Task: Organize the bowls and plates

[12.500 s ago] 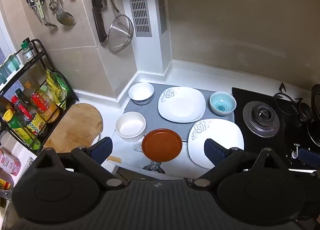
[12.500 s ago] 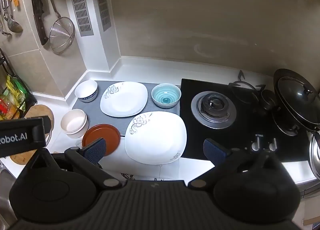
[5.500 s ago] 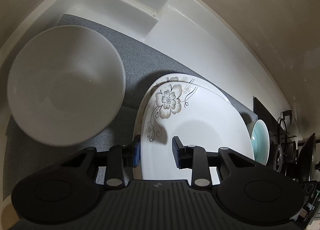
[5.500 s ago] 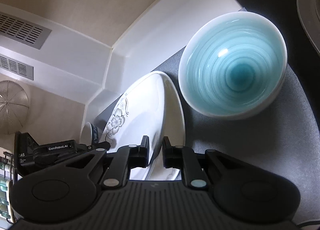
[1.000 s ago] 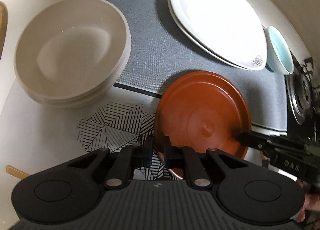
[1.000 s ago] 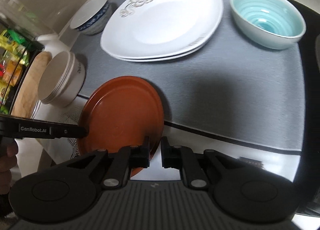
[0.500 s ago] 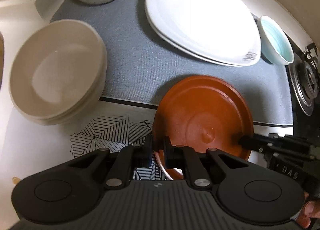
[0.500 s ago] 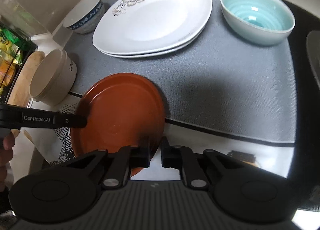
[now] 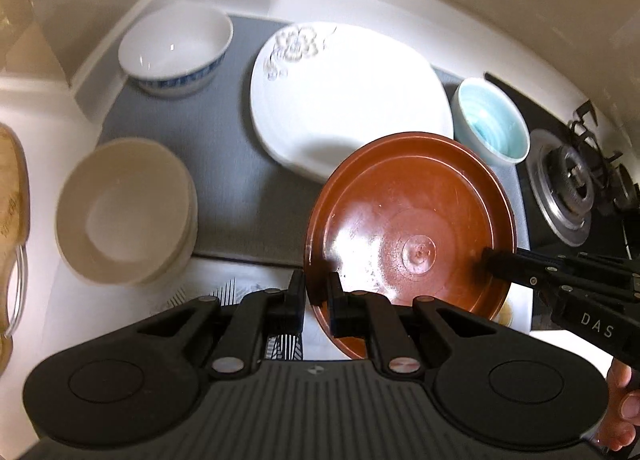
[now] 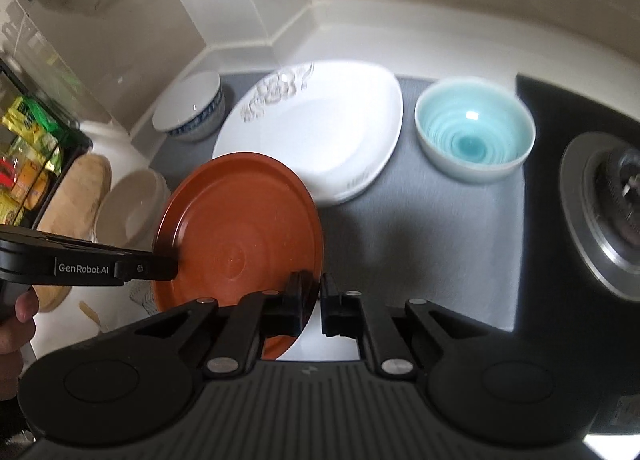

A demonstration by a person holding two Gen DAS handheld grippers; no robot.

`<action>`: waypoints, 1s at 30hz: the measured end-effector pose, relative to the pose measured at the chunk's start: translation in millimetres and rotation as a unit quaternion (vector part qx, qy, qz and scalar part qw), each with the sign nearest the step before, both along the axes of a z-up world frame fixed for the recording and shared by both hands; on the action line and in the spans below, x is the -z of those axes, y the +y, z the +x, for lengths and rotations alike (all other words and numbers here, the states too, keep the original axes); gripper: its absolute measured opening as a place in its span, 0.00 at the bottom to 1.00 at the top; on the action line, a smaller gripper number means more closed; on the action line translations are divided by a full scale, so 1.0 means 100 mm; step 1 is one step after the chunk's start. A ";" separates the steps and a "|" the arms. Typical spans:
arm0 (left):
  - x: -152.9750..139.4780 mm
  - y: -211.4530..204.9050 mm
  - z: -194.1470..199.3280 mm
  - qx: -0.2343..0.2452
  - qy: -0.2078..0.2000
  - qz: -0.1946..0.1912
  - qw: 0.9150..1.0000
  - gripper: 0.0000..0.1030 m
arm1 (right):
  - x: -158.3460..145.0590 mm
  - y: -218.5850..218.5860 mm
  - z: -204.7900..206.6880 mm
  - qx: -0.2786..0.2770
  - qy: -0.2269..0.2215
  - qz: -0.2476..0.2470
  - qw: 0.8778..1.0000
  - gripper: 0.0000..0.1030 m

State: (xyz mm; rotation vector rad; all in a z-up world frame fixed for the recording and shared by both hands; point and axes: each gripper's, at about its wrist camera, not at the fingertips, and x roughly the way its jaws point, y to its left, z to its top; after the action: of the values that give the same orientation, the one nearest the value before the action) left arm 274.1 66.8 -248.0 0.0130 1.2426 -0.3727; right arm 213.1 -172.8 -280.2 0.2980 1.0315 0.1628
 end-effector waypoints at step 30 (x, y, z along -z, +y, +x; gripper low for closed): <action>0.04 -0.20 1.49 -0.080 0.010 -0.097 0.992 0.12 | -0.28 -0.11 1.24 0.073 -0.072 -0.037 0.994 0.10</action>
State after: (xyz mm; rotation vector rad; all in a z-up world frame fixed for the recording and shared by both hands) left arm 423.2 47.0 -252.3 -0.2562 1.2146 -0.3532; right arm 336.8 -183.7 -252.1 0.2901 0.8676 0.0129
